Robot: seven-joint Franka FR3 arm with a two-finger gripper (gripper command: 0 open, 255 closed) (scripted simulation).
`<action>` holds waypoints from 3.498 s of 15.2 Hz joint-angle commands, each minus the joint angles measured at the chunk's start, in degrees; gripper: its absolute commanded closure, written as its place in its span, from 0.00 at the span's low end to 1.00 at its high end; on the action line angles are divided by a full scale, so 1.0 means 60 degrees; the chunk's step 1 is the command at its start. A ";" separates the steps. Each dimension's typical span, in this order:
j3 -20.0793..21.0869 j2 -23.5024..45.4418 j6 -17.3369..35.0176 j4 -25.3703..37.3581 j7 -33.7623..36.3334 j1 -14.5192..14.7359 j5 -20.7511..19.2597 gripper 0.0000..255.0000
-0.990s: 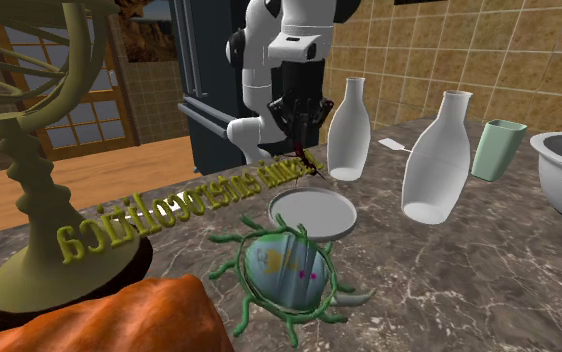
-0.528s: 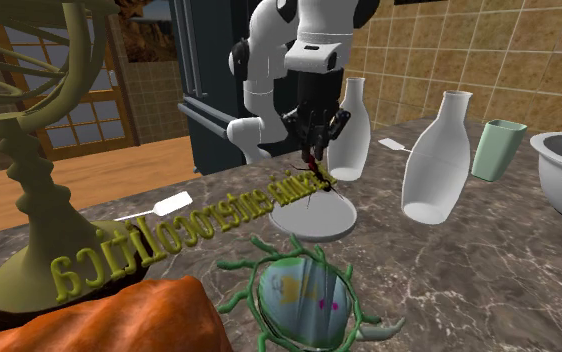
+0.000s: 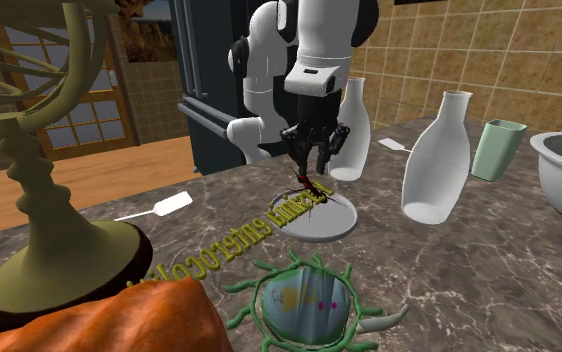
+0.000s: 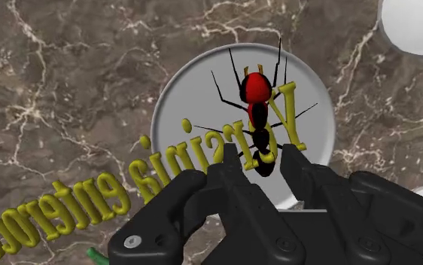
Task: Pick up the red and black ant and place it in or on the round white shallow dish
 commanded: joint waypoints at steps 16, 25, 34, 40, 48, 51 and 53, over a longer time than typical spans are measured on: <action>0.0135 -0.2408 0.3319 -0.4576 -0.0547 0.0210 -0.0963 0.00; 0.0135 -0.2411 0.3315 -0.4576 -0.0548 0.0210 -0.0963 1.00; -0.0104 -0.2760 0.2194 -0.4201 -0.2077 -0.0034 -0.0052 0.00; -0.0119 -0.2819 0.3050 -0.5115 -0.2074 -0.0045 -0.0054 0.00; -0.0118 -0.2820 0.3049 -0.5115 -0.2074 -0.0044 -0.0054 0.00; -0.0118 -0.2820 0.3050 -0.5115 -0.2074 -0.0044 -0.0054 1.00; -0.0119 -0.2821 0.3050 -0.5117 -0.2074 -0.0045 -0.0053 1.00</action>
